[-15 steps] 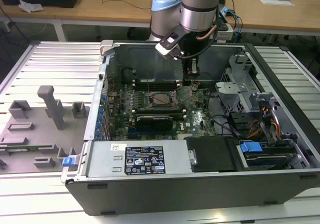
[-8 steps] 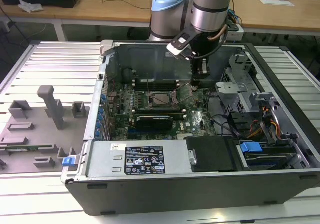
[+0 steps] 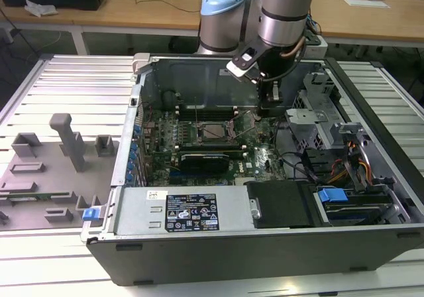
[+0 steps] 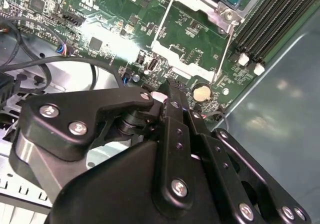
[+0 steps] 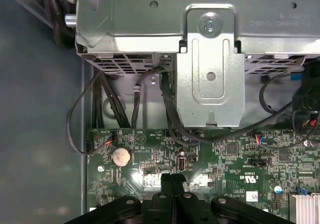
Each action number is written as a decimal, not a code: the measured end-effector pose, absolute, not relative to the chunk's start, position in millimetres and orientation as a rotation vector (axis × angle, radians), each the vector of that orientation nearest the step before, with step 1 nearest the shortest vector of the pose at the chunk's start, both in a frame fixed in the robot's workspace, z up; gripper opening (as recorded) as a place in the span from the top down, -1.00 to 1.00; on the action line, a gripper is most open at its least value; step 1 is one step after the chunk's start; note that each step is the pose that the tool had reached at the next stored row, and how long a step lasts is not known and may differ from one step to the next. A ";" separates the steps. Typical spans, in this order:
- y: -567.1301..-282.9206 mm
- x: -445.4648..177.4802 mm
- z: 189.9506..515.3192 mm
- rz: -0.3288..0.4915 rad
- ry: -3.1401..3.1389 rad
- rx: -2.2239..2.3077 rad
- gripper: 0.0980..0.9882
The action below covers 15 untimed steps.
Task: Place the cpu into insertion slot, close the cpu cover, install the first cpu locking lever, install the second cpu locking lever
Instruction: 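Close the cpu cover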
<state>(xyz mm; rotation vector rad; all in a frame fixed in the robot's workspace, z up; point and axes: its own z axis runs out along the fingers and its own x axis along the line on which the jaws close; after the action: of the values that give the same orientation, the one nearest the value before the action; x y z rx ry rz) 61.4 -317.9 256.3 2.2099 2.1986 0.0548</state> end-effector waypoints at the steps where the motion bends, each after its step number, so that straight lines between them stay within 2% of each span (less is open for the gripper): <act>1: -317.9 62.0 253.9 0.055 2.199 2.210 0.98; 11: -317.9 62.9 241.4 0.050 2.201 2.212 0.98; 15: -317.9 64.2 240.8 -0.023 2.233 2.246 0.98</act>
<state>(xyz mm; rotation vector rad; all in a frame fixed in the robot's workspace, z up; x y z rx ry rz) 64.2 -317.9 240.8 2.2455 2.2334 -0.0231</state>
